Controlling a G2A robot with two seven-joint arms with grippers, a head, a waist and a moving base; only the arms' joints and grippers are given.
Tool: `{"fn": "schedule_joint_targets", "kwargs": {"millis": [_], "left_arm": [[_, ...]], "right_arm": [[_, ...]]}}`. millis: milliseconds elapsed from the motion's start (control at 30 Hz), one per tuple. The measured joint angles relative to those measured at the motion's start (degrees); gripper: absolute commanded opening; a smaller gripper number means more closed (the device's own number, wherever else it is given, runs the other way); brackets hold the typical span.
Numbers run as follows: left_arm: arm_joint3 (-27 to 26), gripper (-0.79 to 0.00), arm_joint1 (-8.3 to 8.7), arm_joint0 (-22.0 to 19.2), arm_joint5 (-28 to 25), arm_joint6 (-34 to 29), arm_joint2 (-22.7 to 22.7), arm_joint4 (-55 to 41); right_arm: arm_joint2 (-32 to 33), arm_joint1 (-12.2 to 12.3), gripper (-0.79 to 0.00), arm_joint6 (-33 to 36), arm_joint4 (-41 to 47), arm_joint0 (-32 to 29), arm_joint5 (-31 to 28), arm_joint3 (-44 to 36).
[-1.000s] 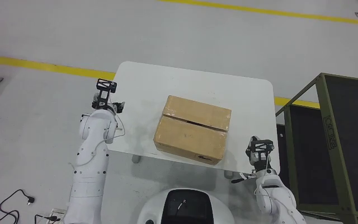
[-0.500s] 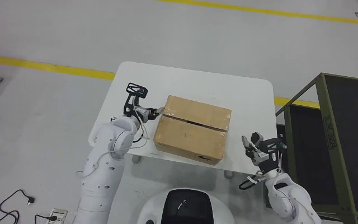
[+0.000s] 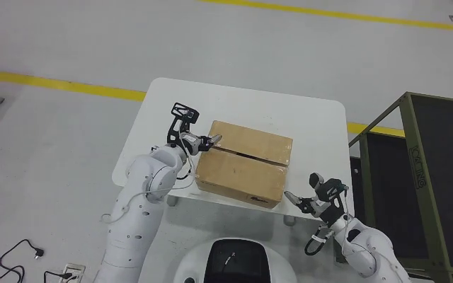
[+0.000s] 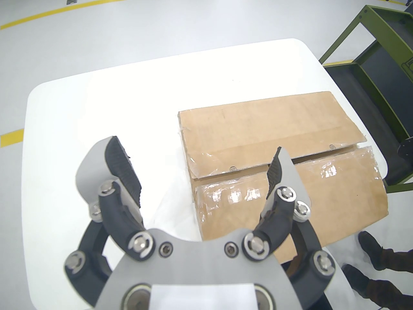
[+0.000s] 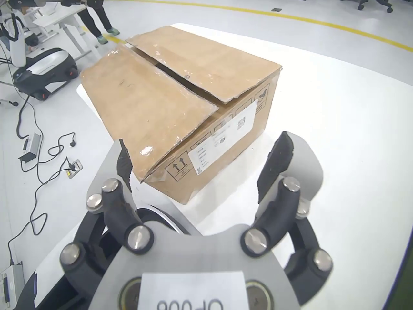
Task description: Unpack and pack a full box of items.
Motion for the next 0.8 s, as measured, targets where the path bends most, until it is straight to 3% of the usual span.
{"fn": "schedule_joint_targets", "kwargs": {"millis": [367,633,800], "left_arm": [[-0.2,0.0,-0.02,0.6,-0.5,0.6,0.9,0.1],[-1.5,0.0,-0.15,-1.2,-2.9,0.3,9.7,10.8],[0.6,0.0,-0.71,-4.0,-4.4,-2.3,14.8,13.6]], "right_arm": [[0.3,0.1,0.0,0.2,1.3,1.1,2.2,0.9],[0.4,0.2,0.0,-0.6,1.2,2.0,5.7,0.8],[0.2,0.3,0.0,-1.3,1.0,1.8,6.4,0.7]]}}
